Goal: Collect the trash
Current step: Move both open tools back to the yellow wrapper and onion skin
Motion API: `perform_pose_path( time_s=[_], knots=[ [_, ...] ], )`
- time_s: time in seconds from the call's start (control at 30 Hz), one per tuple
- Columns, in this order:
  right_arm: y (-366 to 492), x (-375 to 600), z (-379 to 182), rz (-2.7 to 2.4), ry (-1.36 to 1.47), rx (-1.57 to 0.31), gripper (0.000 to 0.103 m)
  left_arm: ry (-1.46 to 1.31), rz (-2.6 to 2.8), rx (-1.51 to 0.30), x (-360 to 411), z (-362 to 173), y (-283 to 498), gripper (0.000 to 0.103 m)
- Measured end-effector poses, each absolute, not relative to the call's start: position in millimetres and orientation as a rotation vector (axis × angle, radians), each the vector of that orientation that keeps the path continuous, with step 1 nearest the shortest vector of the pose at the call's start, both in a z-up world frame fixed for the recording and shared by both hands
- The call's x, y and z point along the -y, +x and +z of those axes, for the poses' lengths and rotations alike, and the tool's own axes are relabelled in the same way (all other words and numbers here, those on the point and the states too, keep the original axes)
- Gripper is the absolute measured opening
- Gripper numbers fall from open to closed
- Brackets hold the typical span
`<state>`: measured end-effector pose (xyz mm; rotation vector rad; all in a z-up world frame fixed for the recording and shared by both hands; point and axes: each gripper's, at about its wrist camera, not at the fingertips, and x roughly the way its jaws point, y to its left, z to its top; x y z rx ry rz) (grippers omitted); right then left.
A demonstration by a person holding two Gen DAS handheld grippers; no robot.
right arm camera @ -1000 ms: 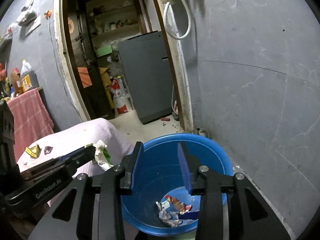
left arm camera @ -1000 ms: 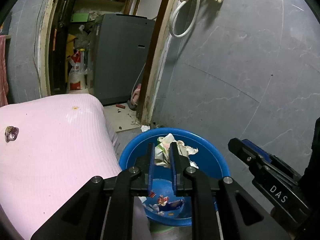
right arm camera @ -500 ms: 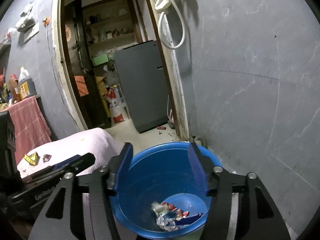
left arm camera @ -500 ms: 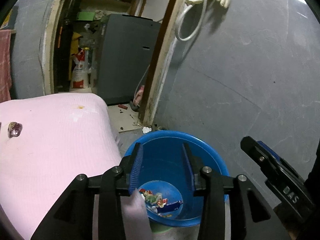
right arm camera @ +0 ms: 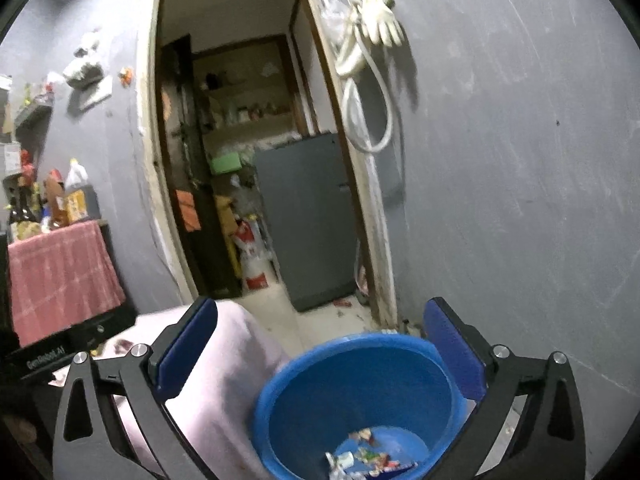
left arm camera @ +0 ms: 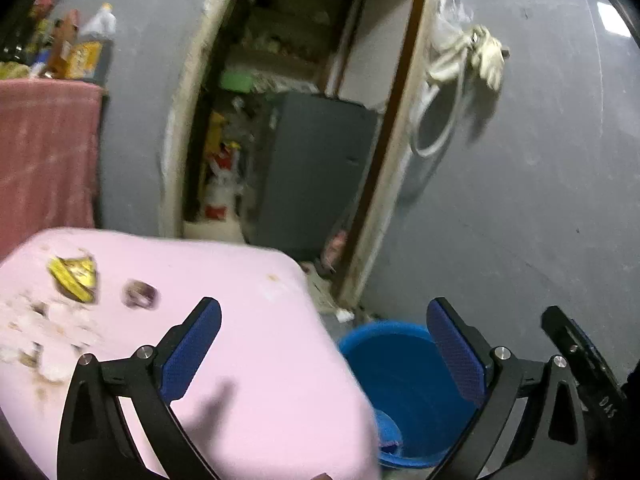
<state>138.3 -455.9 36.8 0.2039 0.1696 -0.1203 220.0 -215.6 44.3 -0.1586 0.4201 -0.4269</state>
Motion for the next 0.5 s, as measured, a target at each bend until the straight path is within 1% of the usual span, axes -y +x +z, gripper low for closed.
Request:
perform_pose_path(
  time_s=[0.33, 0.5],
  knots=[
    [127.3, 415.2, 59.3, -0.046, 0.174, 0.007, 0.103, -0.157, -0.31, -0.306, 153.1, 73.2, 192.7, 0.101],
    [132.4, 388.8, 65.9, -0.002, 0.156, 0.035, 0.103, -0.161, -0.24, -0.267, 122.8, 77.8, 183.5, 0.101]
  ],
)
